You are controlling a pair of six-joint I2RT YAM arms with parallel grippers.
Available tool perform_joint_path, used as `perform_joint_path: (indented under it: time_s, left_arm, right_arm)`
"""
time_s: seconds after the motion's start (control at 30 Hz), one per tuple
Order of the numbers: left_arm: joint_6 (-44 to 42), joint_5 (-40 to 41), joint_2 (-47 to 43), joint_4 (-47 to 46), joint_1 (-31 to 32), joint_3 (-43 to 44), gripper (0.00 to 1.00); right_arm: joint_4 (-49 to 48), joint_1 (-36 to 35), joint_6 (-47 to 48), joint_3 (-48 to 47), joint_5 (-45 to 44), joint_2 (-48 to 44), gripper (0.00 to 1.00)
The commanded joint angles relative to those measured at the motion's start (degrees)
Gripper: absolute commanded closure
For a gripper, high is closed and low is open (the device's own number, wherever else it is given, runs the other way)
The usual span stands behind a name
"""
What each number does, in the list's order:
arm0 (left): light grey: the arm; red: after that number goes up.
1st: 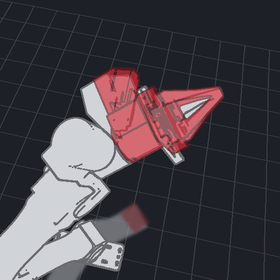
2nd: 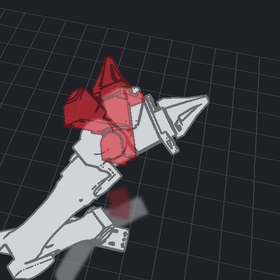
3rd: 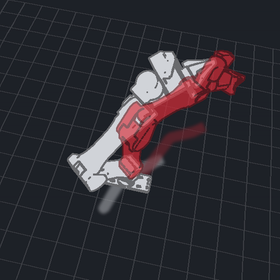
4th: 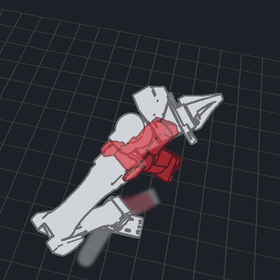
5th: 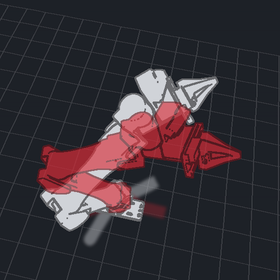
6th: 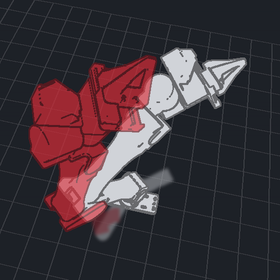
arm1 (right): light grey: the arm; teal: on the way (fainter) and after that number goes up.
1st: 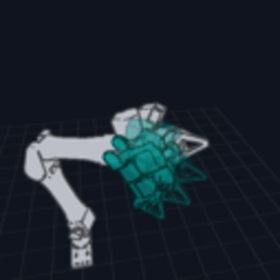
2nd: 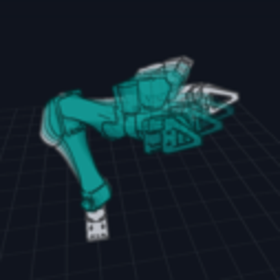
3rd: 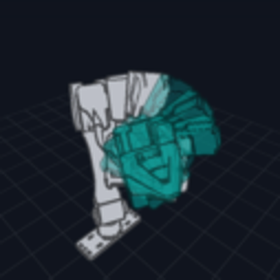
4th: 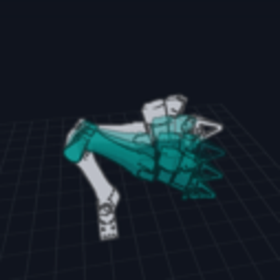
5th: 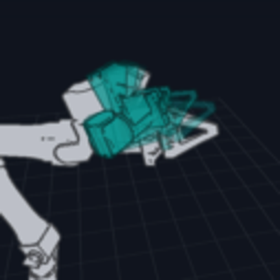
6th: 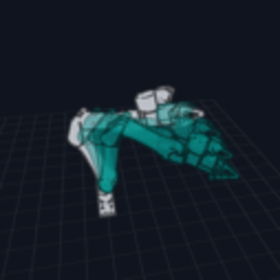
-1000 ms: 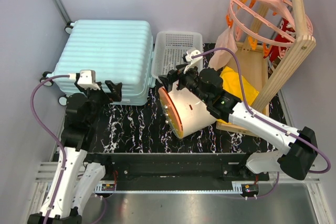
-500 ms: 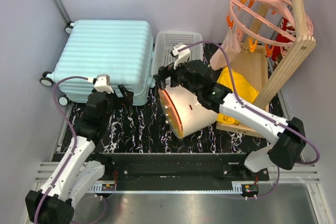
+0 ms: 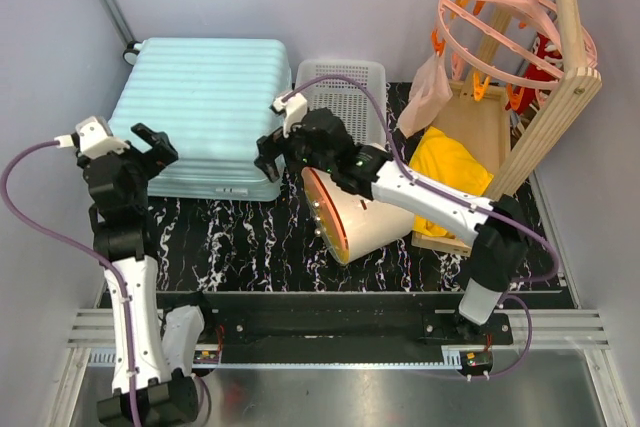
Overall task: Open, take out, and arrange the luggage
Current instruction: Adjust the luggage at the center of the board.
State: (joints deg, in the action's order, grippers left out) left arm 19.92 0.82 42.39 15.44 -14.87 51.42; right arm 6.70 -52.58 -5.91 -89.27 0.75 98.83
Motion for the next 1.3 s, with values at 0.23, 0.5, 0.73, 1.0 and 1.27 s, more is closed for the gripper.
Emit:
perform_joint_path:
  time_s: [0.23, 0.5, 0.73, 1.0, 1.27]
  left_arm:
    - [4.2, -0.6, 9.8, -7.8, -14.8, 2.4, 0.01]
    - [11.4, -8.8, 16.5, -16.6, -25.7, -0.1, 0.01]
    - [11.5, -14.0, 19.5, -22.2, -25.8, -2.1, 0.01]
    - [13.0, -20.7, 23.9, -25.5, -25.5, -3.0, 0.06]
    - [12.2, -15.8, 16.3, -22.7, -24.1, -5.7, 0.02]
  right_arm:
    - [4.9, -3.7, 3.0, -6.2, -10.3, 6.3, 0.0]
    - [4.9, -4.3, 4.4, -10.1, -9.4, 12.9, 0.0]
    - [5.4, -4.6, 3.3, -11.7, -18.4, 16.2, 0.01]
    - [5.4, -3.4, 2.8, -12.4, -32.0, 19.7, 0.07]
    - [4.1, 3.4, 0.6, -8.9, -31.4, 18.2, 0.09]
